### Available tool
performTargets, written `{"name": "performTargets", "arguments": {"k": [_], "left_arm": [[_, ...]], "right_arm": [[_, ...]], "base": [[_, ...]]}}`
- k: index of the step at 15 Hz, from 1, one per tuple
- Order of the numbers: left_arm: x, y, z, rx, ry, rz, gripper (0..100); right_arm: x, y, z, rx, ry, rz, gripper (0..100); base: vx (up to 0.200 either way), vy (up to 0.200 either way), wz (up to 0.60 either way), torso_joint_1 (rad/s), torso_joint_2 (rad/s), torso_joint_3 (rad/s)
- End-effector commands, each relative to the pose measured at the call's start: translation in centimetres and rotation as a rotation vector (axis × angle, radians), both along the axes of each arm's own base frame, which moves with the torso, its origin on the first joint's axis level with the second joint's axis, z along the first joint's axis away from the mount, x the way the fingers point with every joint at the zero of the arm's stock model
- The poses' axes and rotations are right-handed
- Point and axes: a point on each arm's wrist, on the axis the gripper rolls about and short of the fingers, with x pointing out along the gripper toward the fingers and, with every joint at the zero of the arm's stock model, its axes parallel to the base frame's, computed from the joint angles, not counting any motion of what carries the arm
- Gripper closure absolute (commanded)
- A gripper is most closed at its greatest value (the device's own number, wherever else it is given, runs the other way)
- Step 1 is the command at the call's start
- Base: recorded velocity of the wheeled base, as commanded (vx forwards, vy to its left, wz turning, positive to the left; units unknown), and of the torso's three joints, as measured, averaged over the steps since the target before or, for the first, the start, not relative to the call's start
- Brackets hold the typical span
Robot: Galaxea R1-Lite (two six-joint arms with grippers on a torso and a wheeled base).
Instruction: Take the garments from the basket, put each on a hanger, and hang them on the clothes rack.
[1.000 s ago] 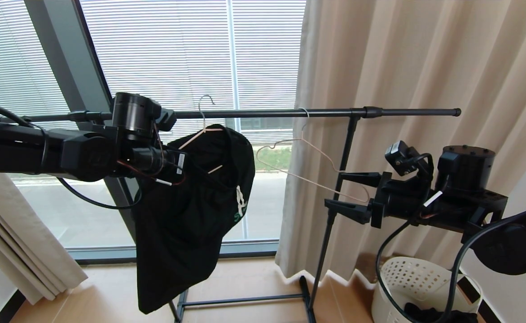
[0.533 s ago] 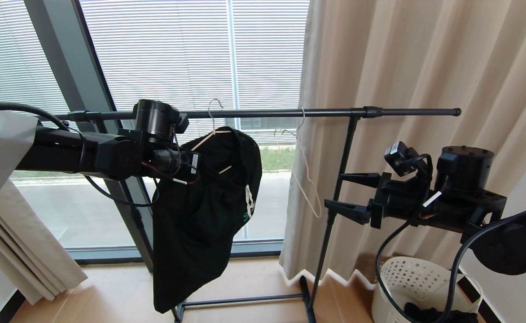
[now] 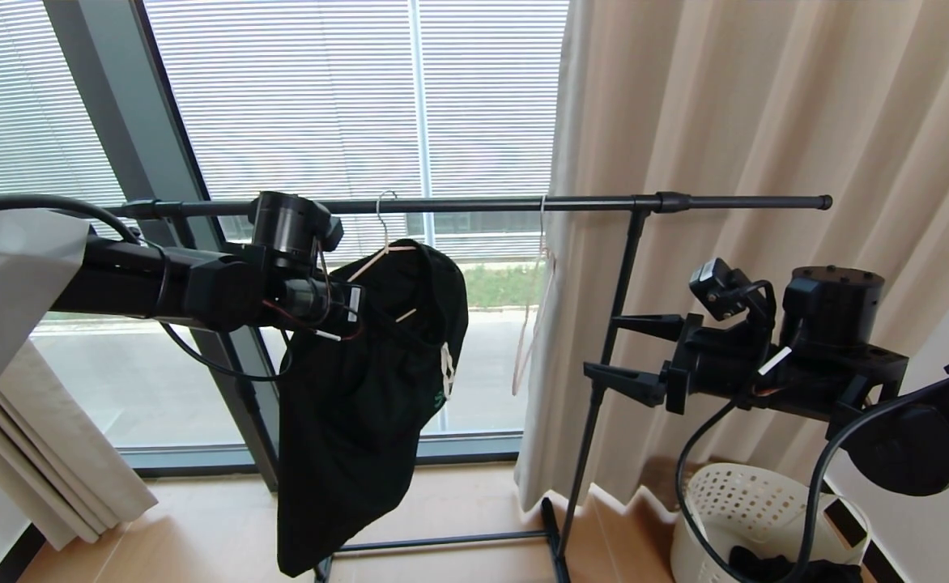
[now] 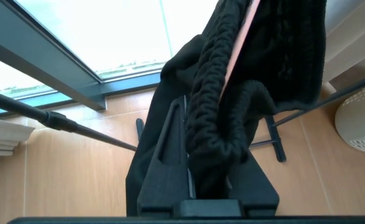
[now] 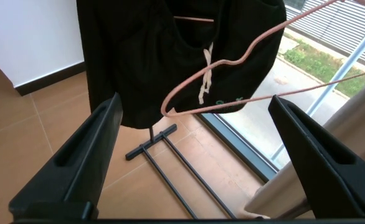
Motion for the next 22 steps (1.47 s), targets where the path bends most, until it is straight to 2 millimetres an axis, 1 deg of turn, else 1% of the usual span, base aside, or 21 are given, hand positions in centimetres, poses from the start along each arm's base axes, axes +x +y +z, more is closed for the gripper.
{"name": "performTargets", "arguments": {"k": [1,5,7,8,9,10,11,12,13,14,17,18,20,22], "left_arm": [[-0.1,0.0,0.0,0.0,0.002,0.0,0],[-0.5,0.1,0.0,0.005,0.009,-0.001,0],[-1.6,0.3,1.2,0.005,-0.008,-0.008,0],[-2.3,0.1,1.8,0.005,-0.018,-0.017,0],[-3.8,0.3,2.7,0.009,-0.017,-0.023,0],[-5.2,0.5,3.3,0.008,-0.013,-0.03,0],[-7.1,0.6,3.8,0.01,-0.008,-0.044,0],[-7.8,0.7,3.9,0.01,-0.007,-0.047,0],[-10.2,0.9,4.6,0.007,-0.013,-0.064,0],[-13.2,1.1,4.4,0.013,0.005,-0.092,0],[-18.0,2.1,4.9,0.004,-0.019,-0.123,0],[-19.9,2.8,4.7,0.001,-0.022,-0.127,0],[-21.8,3.6,3.8,-0.007,-0.01,-0.125,0],[-23.1,4.2,3.3,-0.054,-0.009,-0.094,0]], "right_arm": [[0.0,0.0,-0.1,-0.001,0.003,0.001,0],[0.0,0.0,-0.1,-0.001,0.003,0.0,0],[0.0,0.0,0.0,0.0,0.001,0.001,0],[-0.1,0.0,0.0,-0.001,-0.002,0.001,0],[-0.2,0.0,0.2,-0.003,-0.009,0.002,0],[-0.6,-0.1,0.7,0.001,-0.024,0.002,0],[-1.5,-0.3,1.4,0.003,-0.044,0.005,0],[-2.0,-0.4,1.9,0.005,-0.055,0.006,0],[-3.8,-0.9,3.1,0.011,-0.088,0.005,0],[-6.5,-1.7,4.5,0.004,-0.142,-0.049,0],[-11.4,-3.2,5.0,-0.006,-0.174,-0.132,0],[-13.0,-3.6,5.4,-0.011,-0.184,-0.171,0],[-15.0,-4.3,5.6,-0.042,-0.139,-0.255,0],[-16.8,-5.0,5.1,-0.087,-0.088,-0.352,0]], "base": [[0.0,0.0,0.0,0.0,0.0,0.0],[0.0,0.0,0.0,0.0,0.0,0.0],[0.0,0.0,0.0,0.0,0.0,0.0],[0.0,0.0,0.0,0.0,0.0,0.0],[0.0,0.0,0.0,0.0,0.0,0.0],[0.0,0.0,0.0,0.0,0.0,0.0],[0.0,0.0,0.0,0.0,0.0,0.0],[0.0,0.0,0.0,0.0,0.0,0.0],[0.0,0.0,0.0,0.0,0.0,0.0],[0.0,0.0,0.0,0.0,0.0,0.0],[0.0,0.0,0.0,0.0,0.0,0.0],[0.0,0.0,0.0,0.0,0.0,0.0],[0.0,0.0,0.0,0.0,0.0,0.0],[0.0,0.0,0.0,0.0,0.0,0.0]]}}
